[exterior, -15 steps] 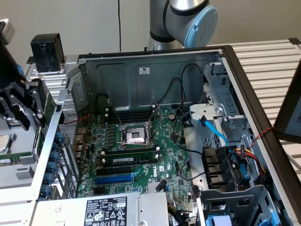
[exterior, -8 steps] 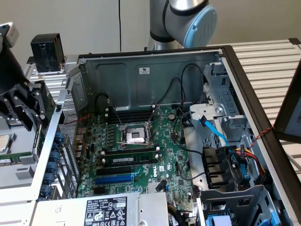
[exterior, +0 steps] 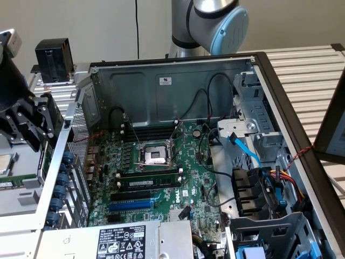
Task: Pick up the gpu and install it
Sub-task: 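Pick up the gpu and move the gpu toward the slot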
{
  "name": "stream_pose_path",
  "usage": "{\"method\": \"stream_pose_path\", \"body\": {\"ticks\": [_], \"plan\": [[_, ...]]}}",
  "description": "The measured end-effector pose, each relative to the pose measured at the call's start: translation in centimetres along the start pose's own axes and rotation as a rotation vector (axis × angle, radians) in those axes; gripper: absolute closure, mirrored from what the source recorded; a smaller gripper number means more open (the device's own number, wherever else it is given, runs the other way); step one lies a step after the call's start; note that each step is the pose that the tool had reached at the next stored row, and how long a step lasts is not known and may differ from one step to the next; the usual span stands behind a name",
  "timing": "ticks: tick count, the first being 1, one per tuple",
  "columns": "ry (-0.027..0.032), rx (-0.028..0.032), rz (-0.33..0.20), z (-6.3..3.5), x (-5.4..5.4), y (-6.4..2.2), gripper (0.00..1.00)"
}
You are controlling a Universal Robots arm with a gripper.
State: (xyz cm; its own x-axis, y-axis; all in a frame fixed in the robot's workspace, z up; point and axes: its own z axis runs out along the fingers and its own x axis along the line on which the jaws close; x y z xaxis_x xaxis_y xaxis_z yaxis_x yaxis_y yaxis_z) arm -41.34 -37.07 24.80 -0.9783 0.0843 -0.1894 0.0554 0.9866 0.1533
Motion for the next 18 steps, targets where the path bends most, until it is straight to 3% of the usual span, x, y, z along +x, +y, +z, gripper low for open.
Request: {"method": "stream_pose_path", "body": {"ticks": [6,12,18], "plan": [[0.0027,-0.0054,-0.017,0.18,0.1,-0.07,0.49],[0.0091,-0.0262,-0.049,0.60,0.2,-0.23,0.49],[0.0096,-0.0284,-0.053,1.41,0.4,-0.37,0.49]]}}
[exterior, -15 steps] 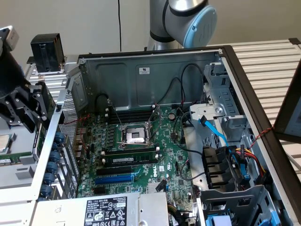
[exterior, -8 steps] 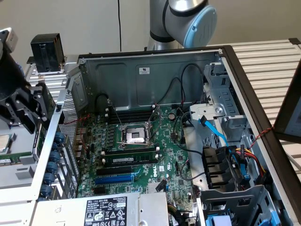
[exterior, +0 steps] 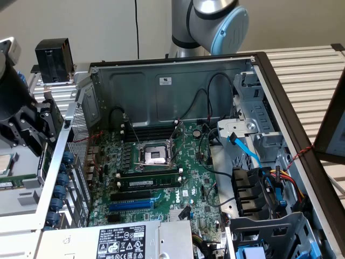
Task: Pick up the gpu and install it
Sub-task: 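Pick up the gpu and move the gpu toward the slot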
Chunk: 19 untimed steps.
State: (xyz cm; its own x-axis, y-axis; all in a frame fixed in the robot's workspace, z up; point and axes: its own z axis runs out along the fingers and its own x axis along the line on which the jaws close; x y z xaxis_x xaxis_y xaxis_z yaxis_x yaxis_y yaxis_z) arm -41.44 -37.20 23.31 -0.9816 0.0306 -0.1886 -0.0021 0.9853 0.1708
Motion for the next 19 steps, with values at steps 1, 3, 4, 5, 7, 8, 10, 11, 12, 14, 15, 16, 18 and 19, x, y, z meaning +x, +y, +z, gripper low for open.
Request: {"method": "stream_pose_path", "body": {"ticks": [1,3,4,5,7,8,10,11,12,14,15,16,18,19], "plan": [[-0.0001,0.0000,0.000,0.15,0.03,-0.03,0.49],[-0.0002,0.0000,0.000,0.33,0.06,-0.06,0.49],[0.0000,0.0000,0.000,0.35,0.07,-0.06,0.49],[0.0000,0.0000,0.000,0.36,0.05,-0.05,0.49],[-0.0002,-0.0002,0.000,0.39,0.02,0.04,0.49],[-0.0001,-0.0001,0.000,0.40,0.01,0.10,0.49],[-0.0003,-0.0002,0.000,0.45,0.02,0.21,0.49],[-0.0003,-0.0002,0.000,0.47,0.02,0.23,0.49],[-0.0003,-0.0002,0.000,0.52,0.03,0.25,0.49],[-0.0001,-0.0001,0.000,0.65,0.06,0.25,0.49],[-0.0002,-0.0002,0.000,0.74,0.08,0.26,0.49],[-0.0001,-0.0001,0.000,0.83,0.10,0.28,0.49],[0.0001,0.0000,0.000,0.95,0.11,0.29,0.49],[0.0000,-0.0001,0.000,0.98,0.12,0.30,0.49]]}}
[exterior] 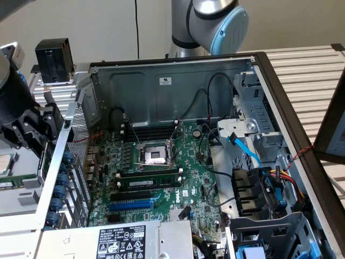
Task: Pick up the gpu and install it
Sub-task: 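Pick up the gpu and move the gpu toward the slot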
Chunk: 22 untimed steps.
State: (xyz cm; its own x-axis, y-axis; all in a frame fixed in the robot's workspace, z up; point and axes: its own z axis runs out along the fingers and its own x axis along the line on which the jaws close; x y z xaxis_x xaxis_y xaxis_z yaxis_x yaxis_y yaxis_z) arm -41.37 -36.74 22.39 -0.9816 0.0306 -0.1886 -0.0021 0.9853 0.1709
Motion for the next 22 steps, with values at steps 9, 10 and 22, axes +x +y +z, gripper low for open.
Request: {"method": "stream_pose_path", "body": {"ticks": [9,10,22], "plan": [[-0.0009,0.0009,0.004,0.09,0.02,0.00,0.59],[-0.0014,0.0013,0.007,0.09,0.02,-0.01,0.59],[-0.0028,-0.0045,0.017,0.30,0.06,-0.04,0.59]]}}
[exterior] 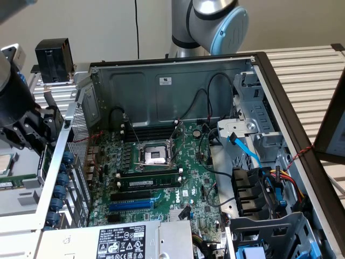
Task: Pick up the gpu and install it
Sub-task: 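Pick up the gpu and move the gpu toward the slot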
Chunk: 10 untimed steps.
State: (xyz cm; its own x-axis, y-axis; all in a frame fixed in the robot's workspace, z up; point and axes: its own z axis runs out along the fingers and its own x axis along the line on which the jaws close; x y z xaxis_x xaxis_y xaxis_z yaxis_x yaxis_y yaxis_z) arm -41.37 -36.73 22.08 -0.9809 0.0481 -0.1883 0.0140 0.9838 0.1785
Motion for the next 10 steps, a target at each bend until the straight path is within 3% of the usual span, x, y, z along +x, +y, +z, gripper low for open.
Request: {"method": "stream_pose_path", "body": {"ticks": [5,10], "plan": [[0.0008,-0.0027,0.001,0.06,-0.13,0.00,0.59],[0.0096,-0.0022,0.002,0.09,-0.33,0.00,0.59]]}}
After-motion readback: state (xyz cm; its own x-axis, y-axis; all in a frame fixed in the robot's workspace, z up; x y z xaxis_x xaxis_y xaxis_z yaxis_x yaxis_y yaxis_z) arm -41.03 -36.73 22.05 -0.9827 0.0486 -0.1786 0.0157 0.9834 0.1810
